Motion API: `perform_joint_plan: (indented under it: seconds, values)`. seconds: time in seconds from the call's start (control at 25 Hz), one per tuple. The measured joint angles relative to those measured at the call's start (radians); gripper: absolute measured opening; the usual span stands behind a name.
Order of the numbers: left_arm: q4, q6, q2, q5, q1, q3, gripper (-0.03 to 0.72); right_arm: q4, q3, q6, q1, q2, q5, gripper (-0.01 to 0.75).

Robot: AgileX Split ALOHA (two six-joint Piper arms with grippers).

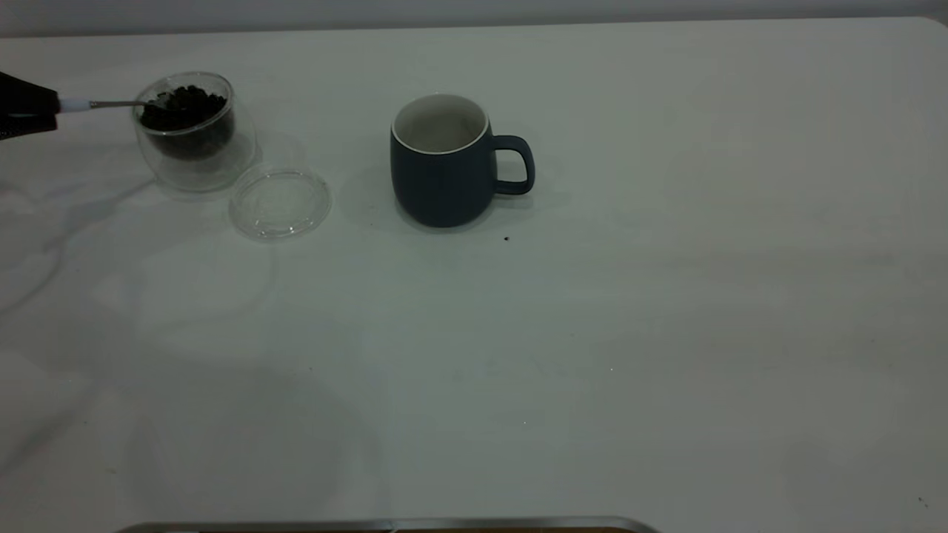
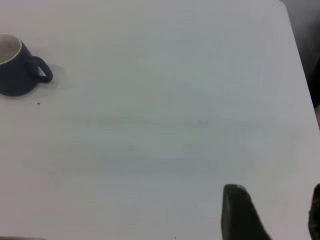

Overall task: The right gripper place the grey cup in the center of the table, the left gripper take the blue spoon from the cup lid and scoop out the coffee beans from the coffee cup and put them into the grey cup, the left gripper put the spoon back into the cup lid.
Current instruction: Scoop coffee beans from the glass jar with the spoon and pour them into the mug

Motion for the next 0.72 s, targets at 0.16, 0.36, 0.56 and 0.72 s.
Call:
perform_joint_plan:
  seconds: [0.16,0.36,0.56,0.72]
  values:
    - [0.001,0.0,0.002,0.023,0.0,0.0,0.134,0.0,0.0,0.0,0.0,0.0,0.0,0.375]
    - [0.001,0.006,0.002,0.079,0.001,0.0,0.134,0.0,0.0,0.0,0.0,0.0,0.0,0.375]
    - [0.001,0.017,0.002,0.136,0.001,0.0,0.134,0.0,0.0,0.0,0.0,0.0,0.0,0.375]
    - [0.002,0.025,0.002,0.164,0.001,0.0,0.133,0.0,0.0,0.0,0.0,0.0,0.0,0.375]
